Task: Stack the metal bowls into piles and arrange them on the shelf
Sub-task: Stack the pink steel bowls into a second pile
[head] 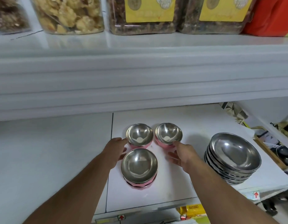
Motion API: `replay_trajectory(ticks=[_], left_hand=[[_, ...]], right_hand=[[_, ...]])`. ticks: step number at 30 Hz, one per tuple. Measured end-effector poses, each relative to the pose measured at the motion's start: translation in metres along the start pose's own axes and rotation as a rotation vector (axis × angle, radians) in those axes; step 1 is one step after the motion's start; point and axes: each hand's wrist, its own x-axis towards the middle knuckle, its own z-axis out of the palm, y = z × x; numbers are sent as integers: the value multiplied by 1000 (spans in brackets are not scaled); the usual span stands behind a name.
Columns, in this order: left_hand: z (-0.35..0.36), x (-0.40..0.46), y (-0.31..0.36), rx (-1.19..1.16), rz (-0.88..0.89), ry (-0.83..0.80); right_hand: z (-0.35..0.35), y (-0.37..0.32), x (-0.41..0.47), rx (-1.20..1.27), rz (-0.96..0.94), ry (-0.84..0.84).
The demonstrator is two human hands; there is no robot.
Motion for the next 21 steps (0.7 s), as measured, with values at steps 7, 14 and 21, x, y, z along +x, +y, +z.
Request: replay_trajectory(ticks=[7,14,21], left_hand=[[9,18,2,-31,7,-41],[14,22,3,-40,25,-11],[5,14,11,-116,74,73]], right_hand=[[-4,-1,37,-19,20,-17],[-2,-1,43,-52,17,-18],[-4,-14,22,-121,-58,-22]])
